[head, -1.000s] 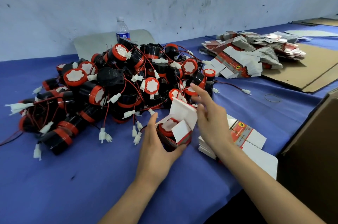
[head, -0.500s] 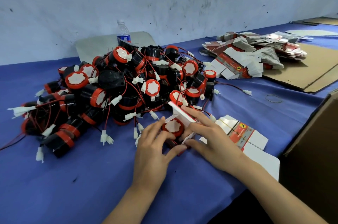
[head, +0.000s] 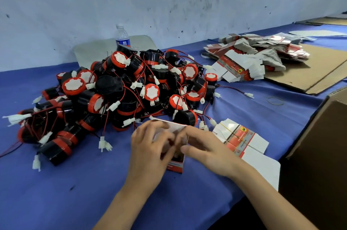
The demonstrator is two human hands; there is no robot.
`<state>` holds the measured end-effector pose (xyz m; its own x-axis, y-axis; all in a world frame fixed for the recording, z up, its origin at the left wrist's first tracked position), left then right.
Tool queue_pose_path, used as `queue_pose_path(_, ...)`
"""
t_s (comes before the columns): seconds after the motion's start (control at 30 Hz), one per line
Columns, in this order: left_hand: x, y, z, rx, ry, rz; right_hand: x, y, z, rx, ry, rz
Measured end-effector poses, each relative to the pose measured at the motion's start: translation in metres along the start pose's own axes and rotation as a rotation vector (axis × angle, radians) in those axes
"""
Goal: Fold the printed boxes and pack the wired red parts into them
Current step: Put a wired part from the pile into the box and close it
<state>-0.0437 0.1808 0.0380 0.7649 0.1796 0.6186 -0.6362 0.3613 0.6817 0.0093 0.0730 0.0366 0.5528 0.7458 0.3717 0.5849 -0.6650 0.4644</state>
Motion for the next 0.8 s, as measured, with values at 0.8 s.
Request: queue_pose_path(0.8, -0.008, 0.008, 0.004, -0.069, 0.232, -0.215, -0.02, -0.022, 0.011, 0.048, 0.065, 0.496)
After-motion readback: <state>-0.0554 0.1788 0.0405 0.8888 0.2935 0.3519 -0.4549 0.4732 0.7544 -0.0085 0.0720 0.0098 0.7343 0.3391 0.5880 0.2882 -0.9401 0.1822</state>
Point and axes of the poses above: each hand's wrist, its own x-axis towards the middle knuckle, its own y-axis out of the back of the hand, z = x × y, the point moved 8 cm from there along x, towards the middle knuckle, and after that the axes turned 9 degrees about y, right-handed, at the moved point
